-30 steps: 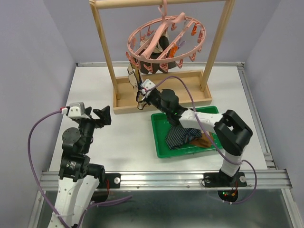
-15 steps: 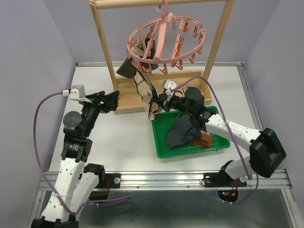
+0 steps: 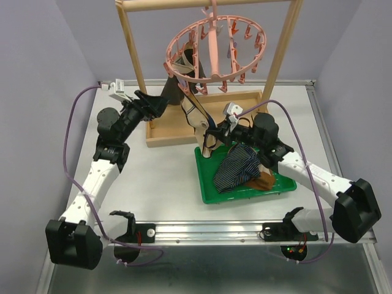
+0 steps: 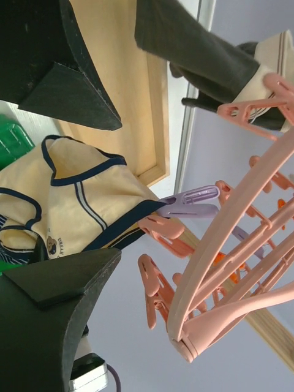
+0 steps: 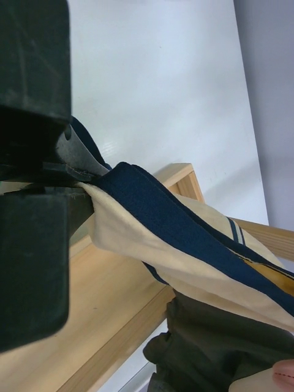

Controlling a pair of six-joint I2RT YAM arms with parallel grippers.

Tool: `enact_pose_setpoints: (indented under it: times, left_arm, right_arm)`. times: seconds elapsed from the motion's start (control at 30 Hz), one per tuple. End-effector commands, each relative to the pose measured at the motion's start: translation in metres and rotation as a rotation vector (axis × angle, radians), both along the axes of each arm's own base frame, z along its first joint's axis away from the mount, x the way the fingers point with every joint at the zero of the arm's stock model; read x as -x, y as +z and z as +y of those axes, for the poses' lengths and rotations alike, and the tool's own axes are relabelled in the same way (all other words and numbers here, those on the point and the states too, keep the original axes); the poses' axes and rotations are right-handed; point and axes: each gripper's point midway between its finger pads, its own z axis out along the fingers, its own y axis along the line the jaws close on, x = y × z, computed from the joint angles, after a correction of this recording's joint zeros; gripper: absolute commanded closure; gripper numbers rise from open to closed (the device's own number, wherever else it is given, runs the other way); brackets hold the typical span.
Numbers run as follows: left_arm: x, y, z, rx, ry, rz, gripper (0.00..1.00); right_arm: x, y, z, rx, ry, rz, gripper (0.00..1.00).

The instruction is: Remove the underwear clipped to the hanger

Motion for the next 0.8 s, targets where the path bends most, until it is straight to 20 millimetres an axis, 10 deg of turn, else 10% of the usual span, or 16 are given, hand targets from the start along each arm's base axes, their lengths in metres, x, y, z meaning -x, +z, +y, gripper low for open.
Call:
enact_pose_setpoints:
  times: [0.0,0.77]
  left_arm:
    - [0.005,0.045,-0.019,0.070,-0.127,-0.137,0.12]
    - [-0.032,0.039,-0.045,0.054,-0.182,-0.149,0.13]
  right_arm:
    - [0.011,0.013,-0.005,-0.036,0.031,-0.014,0.99]
    - [0.017,0.025,-0.011,-0.065,0.042,-0.011,1.00]
